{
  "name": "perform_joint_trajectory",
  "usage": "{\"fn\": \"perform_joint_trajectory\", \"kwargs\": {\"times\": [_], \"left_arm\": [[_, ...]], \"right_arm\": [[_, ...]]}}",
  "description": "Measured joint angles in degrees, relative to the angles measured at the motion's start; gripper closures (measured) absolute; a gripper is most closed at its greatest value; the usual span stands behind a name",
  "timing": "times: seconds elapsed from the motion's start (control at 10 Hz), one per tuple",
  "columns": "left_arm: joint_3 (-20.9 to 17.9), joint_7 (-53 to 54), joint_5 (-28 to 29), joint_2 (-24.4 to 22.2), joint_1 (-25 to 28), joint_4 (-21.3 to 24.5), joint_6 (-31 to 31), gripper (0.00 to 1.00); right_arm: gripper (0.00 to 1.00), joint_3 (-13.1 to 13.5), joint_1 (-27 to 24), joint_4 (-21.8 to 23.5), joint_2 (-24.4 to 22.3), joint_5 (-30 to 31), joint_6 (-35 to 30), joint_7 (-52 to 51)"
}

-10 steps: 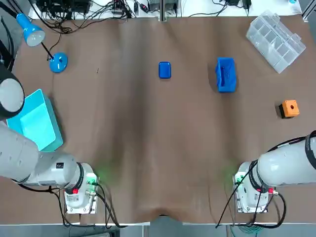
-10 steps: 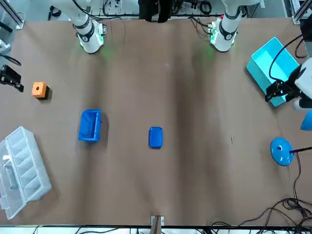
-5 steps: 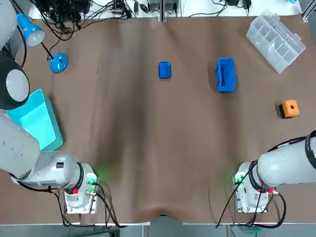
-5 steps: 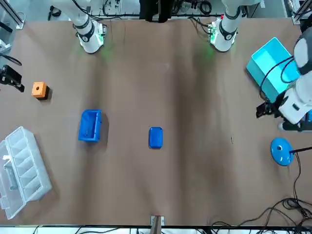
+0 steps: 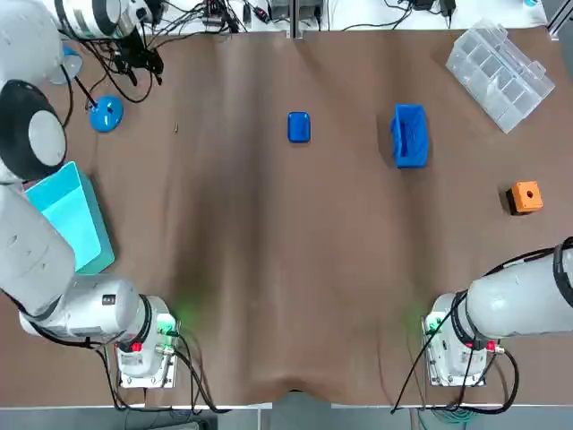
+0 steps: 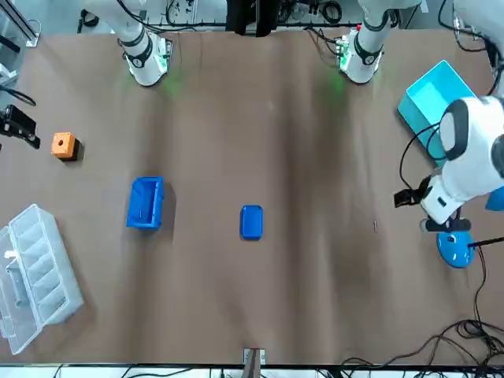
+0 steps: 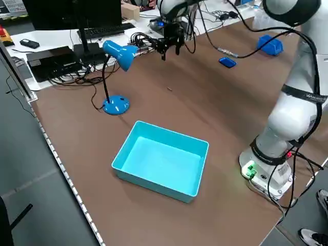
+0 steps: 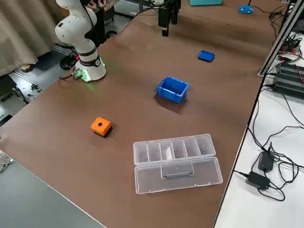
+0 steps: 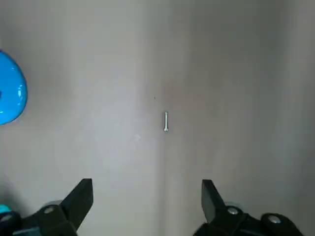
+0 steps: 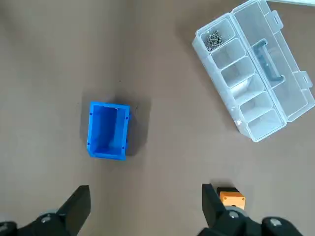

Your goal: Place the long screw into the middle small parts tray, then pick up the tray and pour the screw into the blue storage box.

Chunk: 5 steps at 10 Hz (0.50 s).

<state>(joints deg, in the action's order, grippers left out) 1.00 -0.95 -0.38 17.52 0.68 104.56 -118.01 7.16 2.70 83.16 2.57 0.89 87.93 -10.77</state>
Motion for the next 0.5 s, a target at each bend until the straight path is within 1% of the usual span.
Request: {"fn": "perform_joint_trajectory", "kwargs": {"times": [0.3,0.5], "left_arm": [[0.4,-3.9,0.0,7.1,-0.1,0.5,-9.6,0.03],[0.5,-6.9,0.0,10.6,-0.9,0.4,-14.8,0.04]], "right_arm": [[0.0,0.0,0.0,0.0,0.1,0.0,0.0,0.0],[0.0,0.0,0.0,0.0,0.1,0.0,0.0,0.0]]}}
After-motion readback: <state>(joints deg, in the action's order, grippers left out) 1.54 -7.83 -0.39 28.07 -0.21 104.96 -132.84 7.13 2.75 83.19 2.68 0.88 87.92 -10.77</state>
